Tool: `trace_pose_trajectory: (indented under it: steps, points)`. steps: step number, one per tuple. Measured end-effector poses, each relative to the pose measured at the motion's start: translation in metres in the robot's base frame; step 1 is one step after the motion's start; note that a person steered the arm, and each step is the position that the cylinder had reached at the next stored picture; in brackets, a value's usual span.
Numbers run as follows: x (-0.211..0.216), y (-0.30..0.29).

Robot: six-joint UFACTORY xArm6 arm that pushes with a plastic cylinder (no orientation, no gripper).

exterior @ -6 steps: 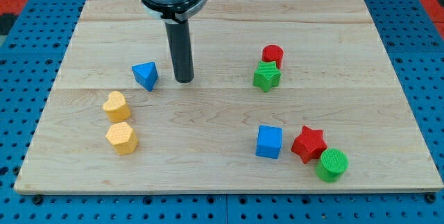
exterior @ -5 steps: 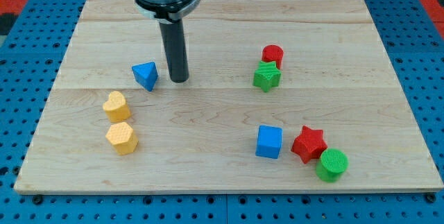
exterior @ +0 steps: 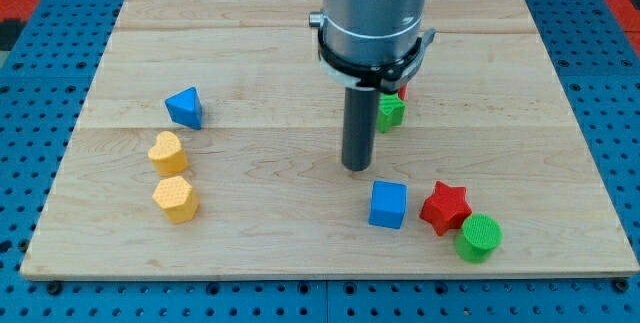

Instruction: Move blue cube closer to the blue triangle

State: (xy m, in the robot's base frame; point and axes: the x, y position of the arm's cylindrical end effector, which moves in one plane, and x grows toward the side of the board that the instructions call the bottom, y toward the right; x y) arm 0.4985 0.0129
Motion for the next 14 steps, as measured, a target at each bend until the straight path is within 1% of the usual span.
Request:
trace_pose_trajectory:
  steps: [1, 2, 3, 4, 5, 6, 8, 9, 10, 11, 12, 13, 14]
  points:
    - [0.043, -0.049]
    - [0.106, -0.034]
    - [0.098, 0.044]
    - [0.081, 0.1]
    - [0.038, 0.017]
    - [0.002, -0.054]
    - [0.042, -0.09]
    - [0.022, -0.115]
    - [-0.007, -0.115]
    - [-0.051, -0.116]
    - [-0.079, -0.116]
    - [-0.085, -0.086]
    - [-0.101, -0.071]
